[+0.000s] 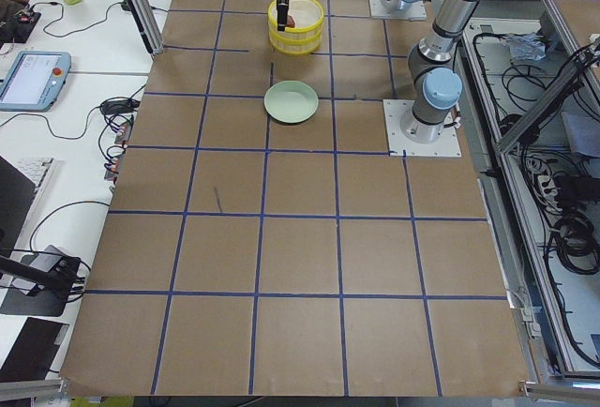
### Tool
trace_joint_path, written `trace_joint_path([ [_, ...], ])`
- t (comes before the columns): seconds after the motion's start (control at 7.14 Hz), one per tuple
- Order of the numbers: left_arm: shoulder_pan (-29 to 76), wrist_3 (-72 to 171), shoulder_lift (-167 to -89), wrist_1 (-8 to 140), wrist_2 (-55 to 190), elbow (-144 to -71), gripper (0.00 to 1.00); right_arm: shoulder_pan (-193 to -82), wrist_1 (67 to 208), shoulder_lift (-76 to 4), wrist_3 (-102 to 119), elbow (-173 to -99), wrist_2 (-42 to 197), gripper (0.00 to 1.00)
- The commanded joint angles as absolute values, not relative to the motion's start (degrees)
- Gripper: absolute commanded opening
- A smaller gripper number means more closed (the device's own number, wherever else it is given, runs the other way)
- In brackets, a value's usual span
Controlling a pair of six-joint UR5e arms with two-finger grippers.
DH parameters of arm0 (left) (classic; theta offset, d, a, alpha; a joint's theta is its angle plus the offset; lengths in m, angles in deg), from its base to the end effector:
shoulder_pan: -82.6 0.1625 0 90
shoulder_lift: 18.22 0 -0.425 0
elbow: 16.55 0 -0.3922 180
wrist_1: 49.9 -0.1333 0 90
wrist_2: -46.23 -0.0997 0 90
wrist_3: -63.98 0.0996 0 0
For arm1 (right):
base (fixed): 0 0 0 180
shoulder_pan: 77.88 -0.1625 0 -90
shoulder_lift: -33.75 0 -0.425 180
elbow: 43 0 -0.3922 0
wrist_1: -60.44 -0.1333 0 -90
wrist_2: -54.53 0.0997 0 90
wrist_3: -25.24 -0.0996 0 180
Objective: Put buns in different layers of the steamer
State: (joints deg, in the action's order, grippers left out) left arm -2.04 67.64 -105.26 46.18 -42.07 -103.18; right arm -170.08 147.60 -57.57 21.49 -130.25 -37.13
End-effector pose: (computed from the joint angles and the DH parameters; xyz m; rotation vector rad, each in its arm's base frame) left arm -0.0919 -0.4787 0.5311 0.0461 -3.1120 0.0104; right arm 0.1489 -0.4779 0.5178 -0.0426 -3.1133 0.0357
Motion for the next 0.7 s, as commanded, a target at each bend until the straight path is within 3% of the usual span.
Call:
trace_joint_path([
  [0.0,-1.77,67.94,-105.14,49.5,-42.54,-102.42,1.0,-170.08,147.63,-57.57,21.46,-130.72,-37.05,1.0],
  [0.56,-4.57,67.94,-106.02,49.41,-42.1,-102.77,1.0,-170.08,147.63,-57.65,21.55,-130.72,-35.91,1.0],
])
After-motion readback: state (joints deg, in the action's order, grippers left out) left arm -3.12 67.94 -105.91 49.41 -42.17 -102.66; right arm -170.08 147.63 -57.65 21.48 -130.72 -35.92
